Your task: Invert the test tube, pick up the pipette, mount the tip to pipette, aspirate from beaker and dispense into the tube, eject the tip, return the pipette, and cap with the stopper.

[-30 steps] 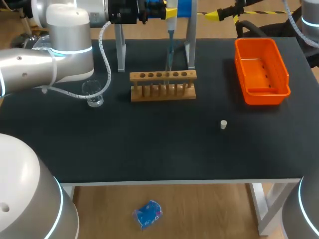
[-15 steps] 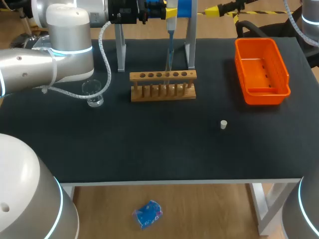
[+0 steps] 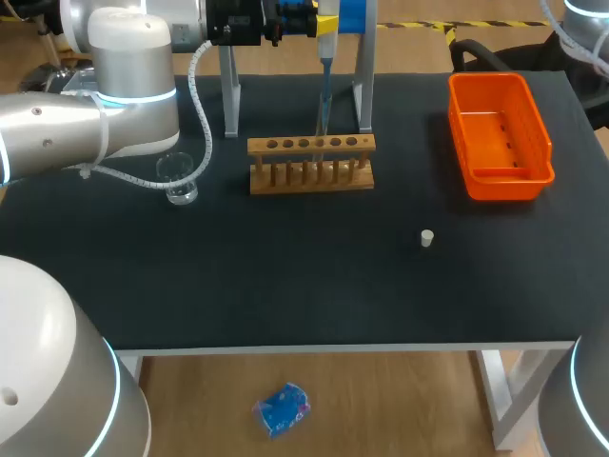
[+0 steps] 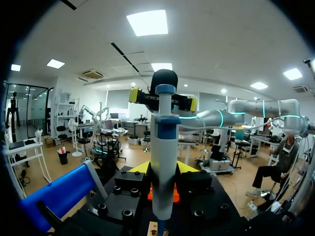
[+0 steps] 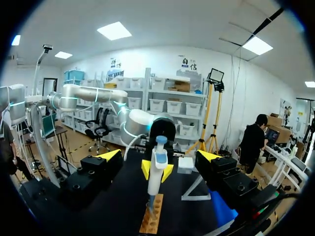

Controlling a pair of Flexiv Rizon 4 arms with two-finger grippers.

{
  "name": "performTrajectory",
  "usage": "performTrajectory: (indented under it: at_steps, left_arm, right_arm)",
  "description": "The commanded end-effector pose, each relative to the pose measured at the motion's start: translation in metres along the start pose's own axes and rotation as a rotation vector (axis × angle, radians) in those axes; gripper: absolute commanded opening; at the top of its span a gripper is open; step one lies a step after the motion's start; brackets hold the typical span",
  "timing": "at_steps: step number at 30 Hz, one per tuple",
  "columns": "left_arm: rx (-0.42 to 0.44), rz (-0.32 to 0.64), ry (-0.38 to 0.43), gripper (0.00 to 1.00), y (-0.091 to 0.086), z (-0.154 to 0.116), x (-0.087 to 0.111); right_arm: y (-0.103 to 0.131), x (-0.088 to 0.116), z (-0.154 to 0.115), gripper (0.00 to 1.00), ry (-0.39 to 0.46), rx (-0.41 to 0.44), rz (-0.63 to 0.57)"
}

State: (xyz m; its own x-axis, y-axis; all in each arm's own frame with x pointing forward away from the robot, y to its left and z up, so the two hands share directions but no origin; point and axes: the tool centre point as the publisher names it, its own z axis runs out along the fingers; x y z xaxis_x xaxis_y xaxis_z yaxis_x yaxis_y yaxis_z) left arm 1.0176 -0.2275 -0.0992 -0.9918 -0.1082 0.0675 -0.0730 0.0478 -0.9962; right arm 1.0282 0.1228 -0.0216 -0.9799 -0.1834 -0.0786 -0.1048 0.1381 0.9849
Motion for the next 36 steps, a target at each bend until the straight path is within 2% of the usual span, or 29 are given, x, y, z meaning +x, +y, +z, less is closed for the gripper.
performTrajectory:
  at_steps: [1, 2, 4, 5, 6, 19, 36]
  left_arm:
    - [0.0, -0.001, -0.002, 0.0, -0.001, 0.0, 0.001]
    - [0.0, -0.001, -0.002, 0.0, -0.001, 0.0, 0.001]
    - [0.0, -0.001, -0.002, 0.0, -0.001, 0.0, 0.001]
    - [0.0, -0.001, -0.002, 0.0, -0.001, 0.0, 0.001]
    - [0.0, -0.001, -0.002, 0.0, -0.001, 0.0, 0.001]
    - [0.0, -0.001, -0.002, 0.0, -0.001, 0.0, 0.001]
    - [0.0, -0.001, -0.002, 0.0, -0.001, 0.0, 0.001]
  right_arm:
    - [0.011, -0.007, 0.009, 1.0, 0.036, -0.003, -0.002]
    - [0.015, -0.007, 0.012, 0.87, 0.039, 0.0, -0.008]
    - [0.02, -0.007, 0.016, 0.42, 0.041, -0.016, -0.015]
    - [0.023, -0.007, 0.018, 0.25, 0.046, -0.035, -0.016]
    - [0.025, -0.007, 0.021, 0.0, 0.044, -0.04, -0.018]
    - [0.039, -0.009, 0.046, 0.0, 0.061, -0.168, 0.035]
    - [0.039, -0.01, 0.05, 0.0, 0.075, -0.174, 0.034]
